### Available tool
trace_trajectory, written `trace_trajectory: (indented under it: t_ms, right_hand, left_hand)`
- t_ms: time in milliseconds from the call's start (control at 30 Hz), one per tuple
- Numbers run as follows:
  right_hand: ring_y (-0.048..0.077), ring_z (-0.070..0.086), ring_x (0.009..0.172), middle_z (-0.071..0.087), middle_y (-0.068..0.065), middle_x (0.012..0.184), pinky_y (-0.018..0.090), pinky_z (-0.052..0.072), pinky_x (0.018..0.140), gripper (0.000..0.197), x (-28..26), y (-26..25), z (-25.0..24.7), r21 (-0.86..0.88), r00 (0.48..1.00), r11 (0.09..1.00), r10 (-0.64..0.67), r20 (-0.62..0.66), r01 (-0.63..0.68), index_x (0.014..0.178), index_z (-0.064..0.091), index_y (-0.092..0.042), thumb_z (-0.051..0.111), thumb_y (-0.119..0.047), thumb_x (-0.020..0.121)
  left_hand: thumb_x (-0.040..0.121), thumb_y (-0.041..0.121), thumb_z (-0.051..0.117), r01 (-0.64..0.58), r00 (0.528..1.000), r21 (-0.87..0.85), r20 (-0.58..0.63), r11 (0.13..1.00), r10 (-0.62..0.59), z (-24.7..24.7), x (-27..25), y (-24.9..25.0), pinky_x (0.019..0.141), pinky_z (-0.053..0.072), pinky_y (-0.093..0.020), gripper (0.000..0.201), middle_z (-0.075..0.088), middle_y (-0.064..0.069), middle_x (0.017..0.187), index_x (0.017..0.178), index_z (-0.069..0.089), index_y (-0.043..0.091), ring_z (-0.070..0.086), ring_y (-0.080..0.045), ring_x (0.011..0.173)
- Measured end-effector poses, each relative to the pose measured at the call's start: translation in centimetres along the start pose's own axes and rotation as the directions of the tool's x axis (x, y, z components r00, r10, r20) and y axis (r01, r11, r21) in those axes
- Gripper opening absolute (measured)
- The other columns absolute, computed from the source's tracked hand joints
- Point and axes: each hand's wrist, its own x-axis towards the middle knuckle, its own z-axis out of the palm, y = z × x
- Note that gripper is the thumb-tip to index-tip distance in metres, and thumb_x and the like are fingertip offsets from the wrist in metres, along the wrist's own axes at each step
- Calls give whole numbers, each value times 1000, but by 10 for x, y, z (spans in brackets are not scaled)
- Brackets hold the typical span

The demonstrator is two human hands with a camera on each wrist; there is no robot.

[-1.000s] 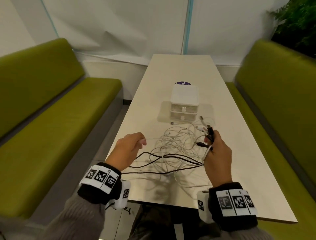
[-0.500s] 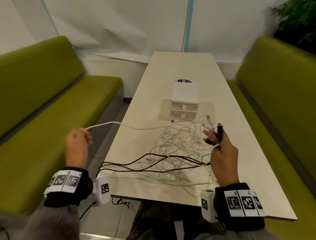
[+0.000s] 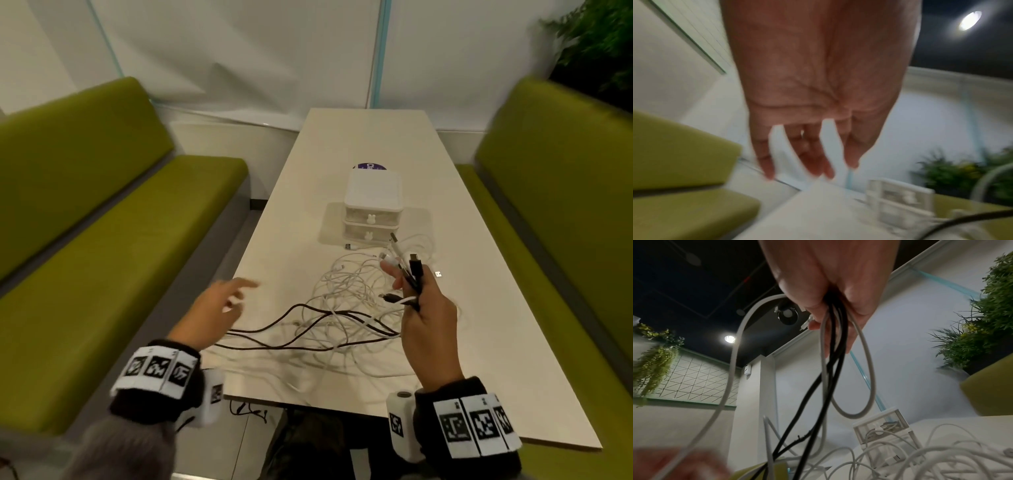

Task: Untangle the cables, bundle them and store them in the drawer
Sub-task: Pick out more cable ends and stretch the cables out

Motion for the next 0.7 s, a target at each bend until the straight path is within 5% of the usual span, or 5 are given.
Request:
trace_trajectory:
  t_ms: [100, 200, 333, 467, 700]
  right_hand:
    - [-4, 58, 111, 65, -23, 112, 37, 54, 91, 82, -2, -4, 0, 32, 1000, 999, -2, 3, 2, 97, 50, -51, 31, 24, 70]
    - [-9, 59, 107, 64, -30, 110, 33, 54, 89, 72, -4, -5, 2, 50, 999, 999, 3, 36, -4, 97, 50, -50, 30, 13, 69]
    - [-4, 60, 110, 62, -36, 108, 24, 52, 89, 82, -4, -1, -2, 53, 999, 998, 26, 27, -27, 104, 49, -61, 29, 11, 69]
    - [-12, 62, 95, 66, -23, 107, 15, 50, 86, 69, -2, 14, -11, 81, 996, 993, 88, -12, -87, 106, 52, -32, 31, 27, 78]
    - [-27, 52, 91, 64, 1, 115, -5, 34, 82, 59, 5, 31, -24, 71, 965, 972, 232, -126, -224, 125, 53, -2, 32, 27, 79]
  left_hand:
    - [90, 22, 59, -292, 922, -11, 261, 956, 285, 22, 19, 65, 65, 36, -9, 57, 50, 8, 79, 132, 36, 52, 47, 4, 64]
    - [88, 32, 62, -358, 824, 140, 512, 923, 242, 41, 35, 92, 68, 38, -21, 43, 53, 9, 76, 127, 49, 43, 48, -1, 66]
    - [89, 20, 62, -359, 840, 42, 449, 933, 303, 11, 47, 91, 66, 42, -10, 15, 67, 8, 79, 100, 72, 19, 57, 4, 66]
    - [96, 27, 50, -182, 903, -282, 331, 942, 274, -32, 47, 80, 63, 48, -18, 27, 70, 0, 74, 94, 72, 11, 57, -6, 63]
    - [99, 16, 37, -24, 999, -742, -45, 670, -15, -59, 75, 76, 55, 49, -22, 37, 67, -8, 61, 71, 58, 5, 54, -15, 52]
